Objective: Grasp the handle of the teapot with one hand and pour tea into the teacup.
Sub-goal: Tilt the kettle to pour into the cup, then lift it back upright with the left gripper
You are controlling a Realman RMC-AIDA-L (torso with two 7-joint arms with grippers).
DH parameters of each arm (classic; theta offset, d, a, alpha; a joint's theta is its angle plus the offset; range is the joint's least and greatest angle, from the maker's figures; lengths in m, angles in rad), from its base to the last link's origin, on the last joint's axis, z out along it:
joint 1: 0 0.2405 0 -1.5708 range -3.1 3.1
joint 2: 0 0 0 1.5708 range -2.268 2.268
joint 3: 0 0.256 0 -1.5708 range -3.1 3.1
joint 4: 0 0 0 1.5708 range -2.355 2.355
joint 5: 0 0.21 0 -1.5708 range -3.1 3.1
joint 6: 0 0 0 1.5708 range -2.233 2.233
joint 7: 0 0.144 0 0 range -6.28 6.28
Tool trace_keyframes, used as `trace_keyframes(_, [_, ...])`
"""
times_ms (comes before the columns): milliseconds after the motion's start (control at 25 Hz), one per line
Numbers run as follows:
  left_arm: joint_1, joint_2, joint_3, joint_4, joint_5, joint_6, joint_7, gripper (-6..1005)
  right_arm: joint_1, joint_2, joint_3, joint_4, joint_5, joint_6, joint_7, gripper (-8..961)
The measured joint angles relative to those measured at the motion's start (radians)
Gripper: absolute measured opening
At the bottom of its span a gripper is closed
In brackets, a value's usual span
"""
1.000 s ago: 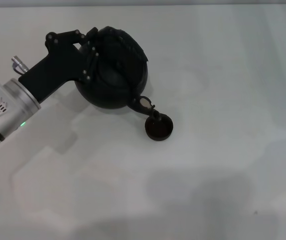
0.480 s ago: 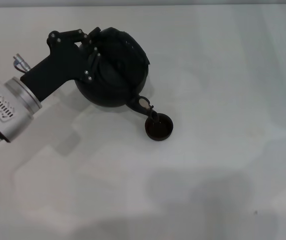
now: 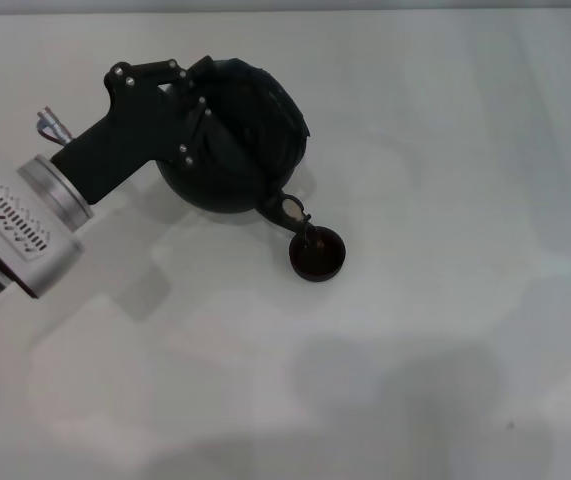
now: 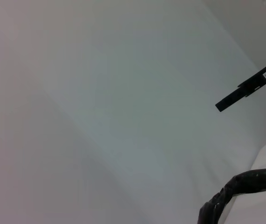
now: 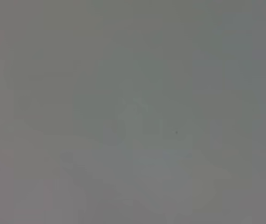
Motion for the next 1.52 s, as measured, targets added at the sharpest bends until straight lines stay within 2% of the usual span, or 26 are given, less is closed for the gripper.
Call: trace_keyframes(1520, [0.010,-0.005,-0.009,0.017,-0.012,-0.034,0.003,100,0.018,0.004,-0.002,0.003,-0.003,0.005,0.021,839])
